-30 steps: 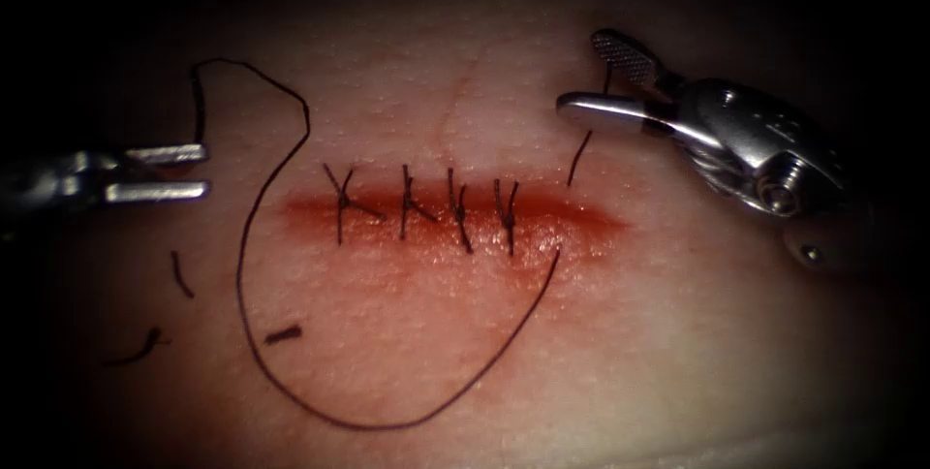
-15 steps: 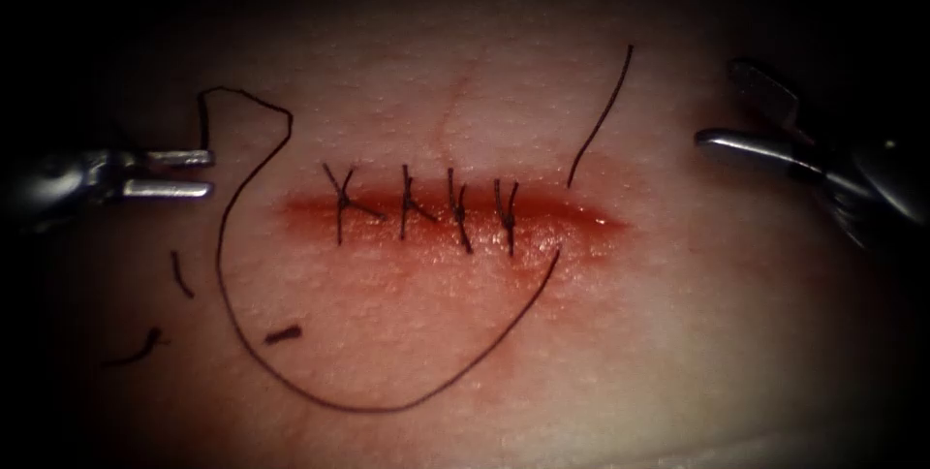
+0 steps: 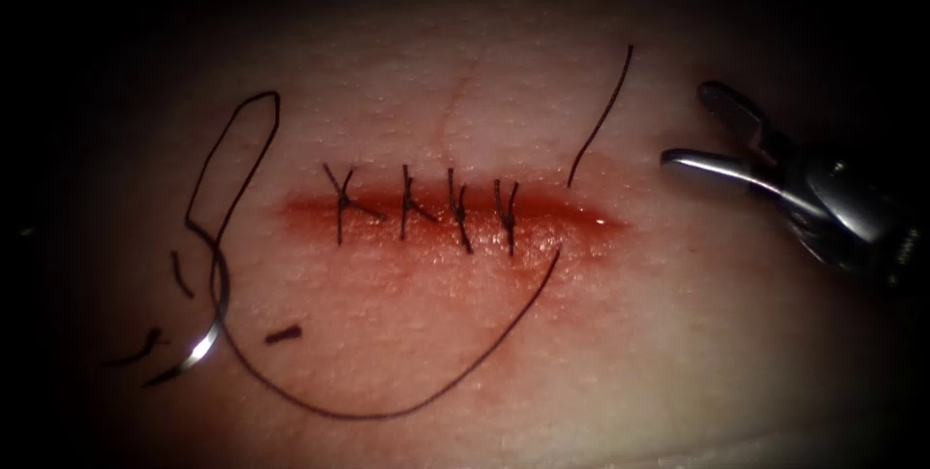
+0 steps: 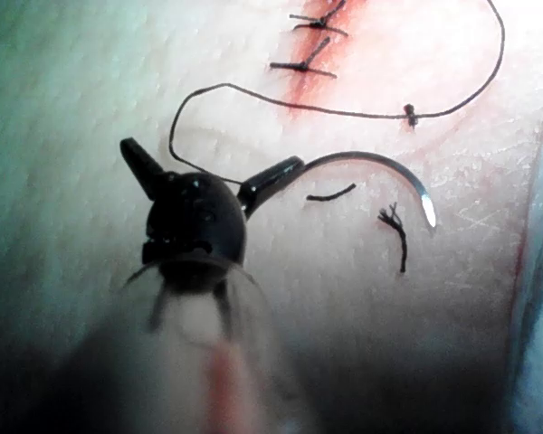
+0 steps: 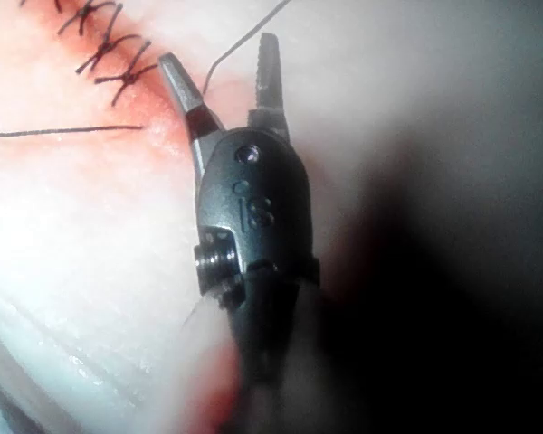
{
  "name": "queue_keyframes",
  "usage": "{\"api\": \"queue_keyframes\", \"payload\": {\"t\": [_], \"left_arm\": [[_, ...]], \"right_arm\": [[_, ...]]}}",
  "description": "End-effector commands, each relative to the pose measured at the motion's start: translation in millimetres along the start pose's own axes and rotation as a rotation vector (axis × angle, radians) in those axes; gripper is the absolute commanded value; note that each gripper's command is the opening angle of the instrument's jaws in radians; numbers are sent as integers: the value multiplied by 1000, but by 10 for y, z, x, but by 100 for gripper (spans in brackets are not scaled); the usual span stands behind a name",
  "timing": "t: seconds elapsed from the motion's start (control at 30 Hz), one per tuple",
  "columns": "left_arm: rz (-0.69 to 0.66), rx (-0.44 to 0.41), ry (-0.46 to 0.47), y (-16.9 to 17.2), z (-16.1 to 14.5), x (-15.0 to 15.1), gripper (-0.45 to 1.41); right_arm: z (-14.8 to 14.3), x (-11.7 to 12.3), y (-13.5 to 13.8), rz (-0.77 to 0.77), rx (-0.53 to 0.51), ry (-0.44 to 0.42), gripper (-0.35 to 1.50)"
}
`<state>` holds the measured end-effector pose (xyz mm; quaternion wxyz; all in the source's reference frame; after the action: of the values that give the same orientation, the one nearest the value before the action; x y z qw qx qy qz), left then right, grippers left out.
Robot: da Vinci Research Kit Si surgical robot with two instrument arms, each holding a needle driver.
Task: Wound Closure
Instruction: Grab a long length of suture into the left hand.
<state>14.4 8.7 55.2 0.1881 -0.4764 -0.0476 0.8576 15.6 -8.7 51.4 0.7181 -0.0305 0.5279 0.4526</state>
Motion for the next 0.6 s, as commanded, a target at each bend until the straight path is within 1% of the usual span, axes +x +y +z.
{"api": "queue_keyframes", "payload": {"t": [0.03, 0.07, 0.1, 0.13, 0.27, 0.3, 0.33, 0.4, 0.43, 0.5, 0.53, 0.57, 0.6], "left_arm": [[55, -11, 9, -7, 13, 1, 78], [118, -15, 15, -13, 22, 4, 56], [138, -10, 13, -16, 29, 4, 41], [172, -5, 12, -18, 36, 3, 32], [242, 11, 10, -29, 66, -10, 12], [264, 13, 7, -37, 79, -20, -6], [298, 6, 1, -41, 87, -25, -18], [337, -20, -8, -48, 97, -34, -28], [348, -31, -9, -52, 103, -39, -30], [361, -49, -1, -60, 113, -51, -18], [363, -46, -1, -63, 117, -55, -8], [365, -45, -1, -64, 119, -58, -6], [370, -58, 6, -66, 125, -64, 0]], "right_arm": [[6, -6, -3, 1, 2, 2, 148], [6, -7, -4, 0, 2, 3, 148], [6, -7, -4, 0, 2, 3, 148], [6, -8, -4, -1, 3, 4, 148], [3, -10, -5, -3, 5, 0, 148], [3, -11, -5, -4, 5, 1, 148], [2, -12, -6, -5, 5, 2, 148], [1, -13, -7, -6, 6, 4, 148], [1, -14, -7, -7, 6, 4, 148], [0, -16, -8, -8, 6, 6, 148], [0, -16, -8, -9, 6, 6, 148], [-1, -17, -8, -9, 6, 7, 148], [-1, -18, -9, -10, 6, 8, 148]]}}
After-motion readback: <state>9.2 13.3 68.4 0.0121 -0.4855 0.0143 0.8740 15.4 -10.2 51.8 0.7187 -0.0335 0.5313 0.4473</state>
